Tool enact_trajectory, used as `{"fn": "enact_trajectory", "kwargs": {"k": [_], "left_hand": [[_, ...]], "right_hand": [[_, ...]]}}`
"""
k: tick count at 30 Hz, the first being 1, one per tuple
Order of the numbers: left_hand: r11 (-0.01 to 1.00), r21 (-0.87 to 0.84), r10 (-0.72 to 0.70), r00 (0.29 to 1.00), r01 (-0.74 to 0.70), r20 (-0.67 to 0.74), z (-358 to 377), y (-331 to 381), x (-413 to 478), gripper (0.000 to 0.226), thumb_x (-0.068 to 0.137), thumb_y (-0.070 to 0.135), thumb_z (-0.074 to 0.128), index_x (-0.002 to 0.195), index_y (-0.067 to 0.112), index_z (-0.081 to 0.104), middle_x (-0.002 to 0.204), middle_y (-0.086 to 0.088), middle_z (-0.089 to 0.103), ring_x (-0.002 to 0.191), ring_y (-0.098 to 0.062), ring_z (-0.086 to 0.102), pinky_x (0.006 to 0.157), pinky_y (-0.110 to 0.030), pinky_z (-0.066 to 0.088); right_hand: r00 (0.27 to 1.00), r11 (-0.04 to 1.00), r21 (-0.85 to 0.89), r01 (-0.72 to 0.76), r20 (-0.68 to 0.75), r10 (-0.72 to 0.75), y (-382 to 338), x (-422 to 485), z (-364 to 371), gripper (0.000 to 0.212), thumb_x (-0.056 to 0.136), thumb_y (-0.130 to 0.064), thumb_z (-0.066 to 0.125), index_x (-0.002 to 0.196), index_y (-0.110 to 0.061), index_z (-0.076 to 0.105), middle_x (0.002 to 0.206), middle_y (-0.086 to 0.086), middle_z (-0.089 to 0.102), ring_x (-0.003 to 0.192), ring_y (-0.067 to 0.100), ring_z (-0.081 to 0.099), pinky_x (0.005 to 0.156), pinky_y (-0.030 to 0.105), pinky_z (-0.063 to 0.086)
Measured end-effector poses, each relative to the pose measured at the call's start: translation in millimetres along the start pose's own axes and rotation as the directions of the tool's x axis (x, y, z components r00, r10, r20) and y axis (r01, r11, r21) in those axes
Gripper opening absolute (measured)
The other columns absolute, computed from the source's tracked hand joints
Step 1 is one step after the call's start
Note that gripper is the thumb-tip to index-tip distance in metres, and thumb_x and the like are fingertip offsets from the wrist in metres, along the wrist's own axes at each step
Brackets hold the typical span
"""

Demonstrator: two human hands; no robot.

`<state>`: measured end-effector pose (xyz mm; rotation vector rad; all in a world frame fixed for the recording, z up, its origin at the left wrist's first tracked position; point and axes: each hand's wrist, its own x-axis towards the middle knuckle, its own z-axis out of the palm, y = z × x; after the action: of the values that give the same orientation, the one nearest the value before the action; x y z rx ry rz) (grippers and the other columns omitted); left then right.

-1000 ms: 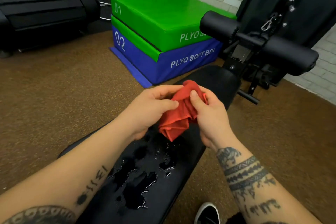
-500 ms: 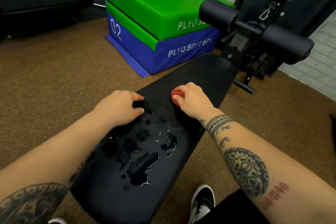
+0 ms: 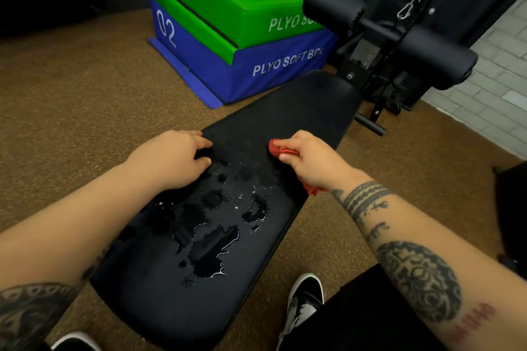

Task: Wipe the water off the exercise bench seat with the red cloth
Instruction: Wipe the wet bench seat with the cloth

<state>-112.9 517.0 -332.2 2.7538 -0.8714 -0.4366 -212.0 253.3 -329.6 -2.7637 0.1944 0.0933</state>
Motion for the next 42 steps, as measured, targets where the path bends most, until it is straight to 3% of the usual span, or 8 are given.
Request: {"fn": "enact_trajectory", "kwargs": {"k": [7,10,14,21,29,35,38,42], "left_hand": [[0.998,0.053,0.032,0.998,-0.029,-0.045,0.8,2.5,1.2,0.050,0.091,0.041,0.060,0.140,0.032,0.053,0.154,0.005,0.043,0.138,-0.026,0.043,0.110,-0.043,0.041],[0.994,0.003,0.107,0.988,-0.108,-0.113,4.4,6.3,1.6,0.044,0.086,0.045,0.060,0.129,0.043,0.060,0.151,0.006,0.047,0.138,-0.027,0.043,0.110,-0.051,0.040],[0.979,-0.072,0.185,0.980,-0.191,-0.073,12.0,23.3,0.3,0.042,0.086,0.048,0.063,0.128,0.049,0.059,0.151,0.009,0.047,0.139,-0.024,0.041,0.112,-0.051,0.036],[0.985,0.044,0.167,0.986,-0.168,0.025,12.2,33.0,-7.9,0.041,0.088,0.057,0.057,0.128,0.055,0.055,0.156,0.014,0.038,0.145,-0.025,0.030,0.113,-0.055,0.032],[0.984,0.063,0.166,0.986,-0.167,0.019,8.5,40.3,-16.3,0.041,0.092,0.051,0.055,0.133,0.051,0.053,0.159,0.010,0.034,0.148,-0.022,0.026,0.116,-0.055,0.026],[0.985,-0.049,0.165,0.986,-0.164,0.015,-5.0,35.3,-36.5,0.041,0.090,0.044,0.062,0.131,0.043,0.059,0.156,0.006,0.040,0.142,-0.019,0.038,0.117,-0.042,0.030],[0.981,-0.104,0.162,0.987,-0.163,-0.019,-7.5,32.7,-46.7,0.042,0.091,0.039,0.063,0.133,0.038,0.060,0.155,0.004,0.041,0.140,-0.017,0.041,0.112,-0.027,0.029],[0.990,-0.087,0.111,0.994,-0.111,0.001,7.1,20.9,-49.0,0.059,0.080,0.067,0.051,0.136,0.050,0.051,0.158,0.003,0.036,0.147,-0.022,0.031,0.120,-0.045,0.026]], "right_hand": [[0.933,0.991,0.072,0.113,0.335,-0.131,12.9,-38.1,-22.3,0.030,0.091,-0.016,0.069,0.116,-0.031,0.073,0.105,-0.010,0.060,0.100,0.002,0.057,0.092,0.014,0.038],[0.976,0.982,0.134,0.133,0.153,-0.153,12.7,-35.2,-16.3,0.034,0.091,-0.014,0.067,0.122,-0.027,0.071,0.104,-0.007,0.059,0.096,-0.002,0.054,0.090,0.007,0.035],[0.995,0.993,0.059,0.103,0.002,-0.104,4.0,-37.0,15.2,0.036,0.094,-0.023,0.064,0.130,-0.028,0.065,0.108,-0.003,0.057,0.103,0.013,0.055,0.095,0.026,0.042],[0.932,0.977,0.062,0.203,0.295,-0.212,16.1,-53.8,-15.0,0.032,0.089,-0.015,0.070,0.116,-0.031,0.073,0.097,-0.020,0.056,0.091,-0.005,0.053,0.087,0.016,0.038],[0.996,0.996,0.021,0.092,-0.008,-0.092,-0.2,-60.4,19.1,0.038,0.094,-0.027,0.063,0.133,-0.027,0.061,0.109,-0.001,0.056,0.103,0.019,0.056,0.095,0.036,0.045],[0.942,0.973,0.192,0.131,0.281,-0.183,18.8,-79.5,-3.8,0.031,0.091,-0.020,0.068,0.120,-0.034,0.070,0.101,-0.017,0.056,0.096,0.002,0.055,0.089,0.020,0.040],[0.989,0.956,0.289,0.052,0.115,-0.089,30.0,-74.3,-7.5,0.034,0.092,-0.022,0.067,0.122,-0.035,0.067,0.102,-0.017,0.056,0.096,0.000,0.057,0.091,0.020,0.043],[0.994,0.982,0.173,-0.081,-0.063,0.093,22.7,-61.1,10.2,0.034,0.096,-0.032,0.060,0.129,-0.034,0.056,0.106,-0.007,0.052,0.093,0.014,0.058,0.091,0.035,0.048]]}}
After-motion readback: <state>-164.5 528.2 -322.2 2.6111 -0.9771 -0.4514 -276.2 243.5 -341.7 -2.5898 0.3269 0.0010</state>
